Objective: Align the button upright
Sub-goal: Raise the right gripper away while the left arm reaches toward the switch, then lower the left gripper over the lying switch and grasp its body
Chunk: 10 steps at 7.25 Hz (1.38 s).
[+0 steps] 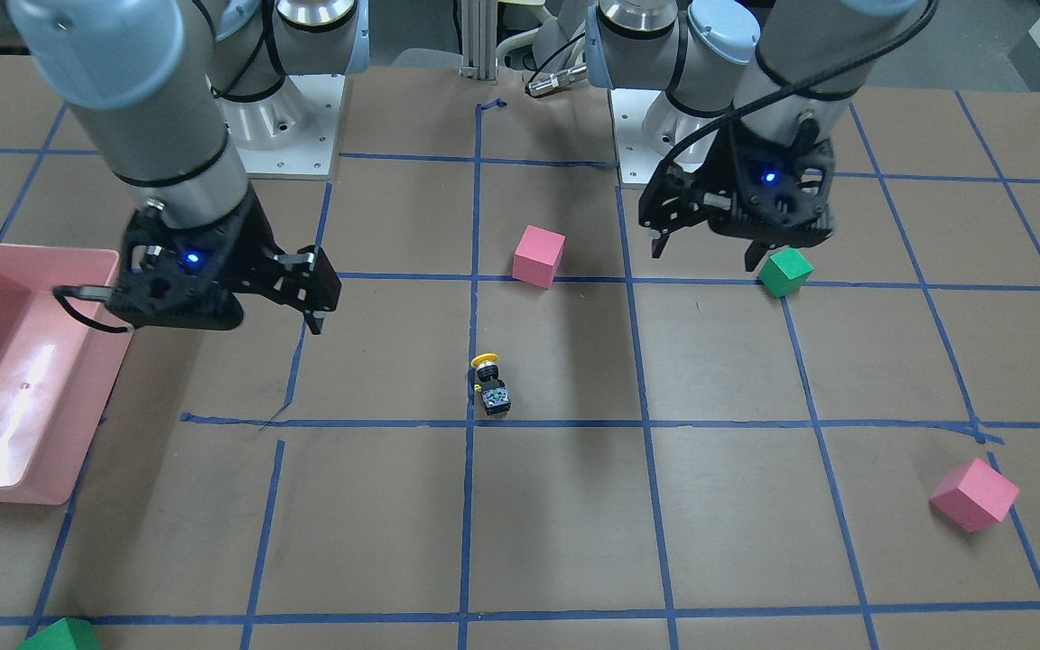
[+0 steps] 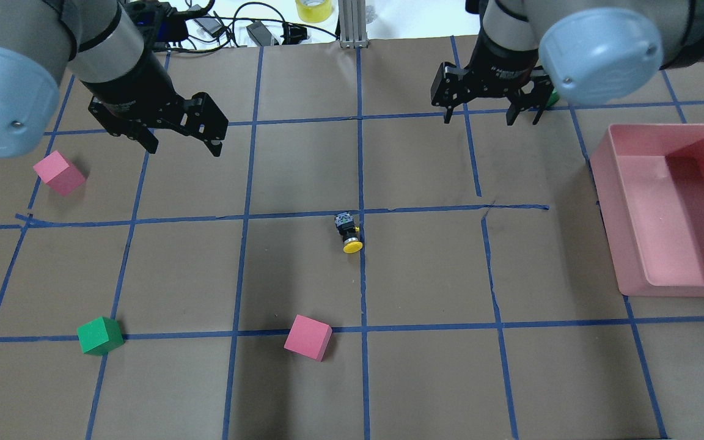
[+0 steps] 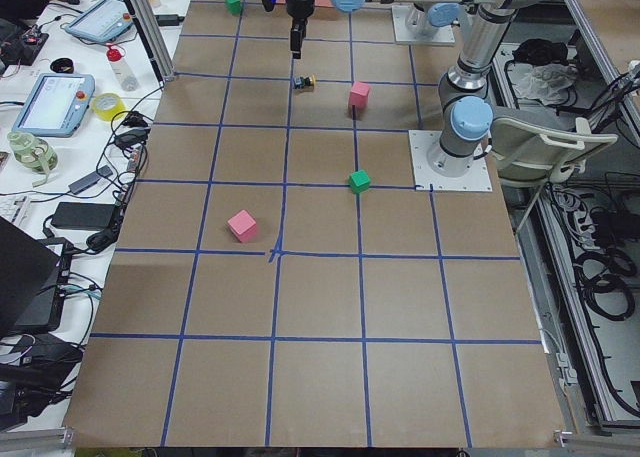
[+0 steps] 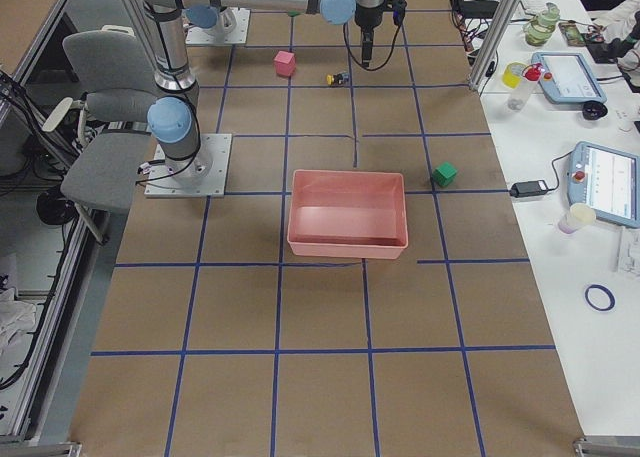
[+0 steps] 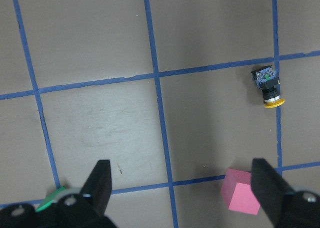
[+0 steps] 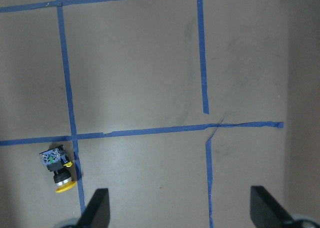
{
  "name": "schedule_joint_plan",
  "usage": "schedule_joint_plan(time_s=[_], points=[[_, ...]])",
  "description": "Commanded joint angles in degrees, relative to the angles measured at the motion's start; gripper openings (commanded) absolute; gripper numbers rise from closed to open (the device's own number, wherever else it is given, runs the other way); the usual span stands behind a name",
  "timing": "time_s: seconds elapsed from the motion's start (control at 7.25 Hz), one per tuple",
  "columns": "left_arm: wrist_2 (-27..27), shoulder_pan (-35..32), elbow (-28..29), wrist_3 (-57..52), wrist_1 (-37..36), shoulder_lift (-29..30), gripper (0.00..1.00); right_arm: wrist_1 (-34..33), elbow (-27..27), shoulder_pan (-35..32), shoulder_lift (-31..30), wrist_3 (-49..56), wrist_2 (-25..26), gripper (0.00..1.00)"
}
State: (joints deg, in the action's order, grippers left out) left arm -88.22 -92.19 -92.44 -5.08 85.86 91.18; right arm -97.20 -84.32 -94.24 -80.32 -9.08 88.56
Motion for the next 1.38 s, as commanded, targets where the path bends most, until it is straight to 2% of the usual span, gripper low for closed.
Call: schedule_joint_plan(time_s=[0.0,0.14,0.28,0.41,0.55,0.69,0.83,0.97,1.24], points=[[-0.28,-8.13,-5.79,10.36,-7.13,0.66,1.0,6.66,6.08,1.68,-0.28,0.12,0.13,1.0],[-0.2,-10.61,-9.04,21.93,-13.73,1.19,1.0,6.76,6.09,1.69,-0.8,0.12,0.39,1.0],[-1.24,-12.29,-13.17,27.7,-19.1,1.28,1.0,6.94,5.57,1.51,-1.07,0.03,0.39,1.0],[-8.39,-15.44,-17.82,34.98,-27.86,2.24,1.0,6.94,5.48,1.51,-1.07,0.03,1.17,1.0],[-12.11,-18.87,-21.17,41.06,-35.51,4.08,1.0,7.11,5.3,1.51,-1.16,0.03,1.27,1.0],[-12.5,-21.08,-23.12,48.25,-41.33,6.53,1.0,6.94,5.22,1.51,-1.33,0.03,1.27,1.0],[-13.98,-23.88,-23.66,49.98,-44.26,9.17,0.92,6.94,5.04,1.51,-1.34,0.03,1.18,1.0],[-18.7,-26.52,-24.19,51.56,-50.29,12.32,0.91,6.77,4.95,1.51,-1.34,-0.06,0.92,1.0],[-21.28,-30.05,-24.46,54.21,-61.99,17.78,0.91,6.77,4.78,1.51,-1.25,-0.41,0.83,1.0]])
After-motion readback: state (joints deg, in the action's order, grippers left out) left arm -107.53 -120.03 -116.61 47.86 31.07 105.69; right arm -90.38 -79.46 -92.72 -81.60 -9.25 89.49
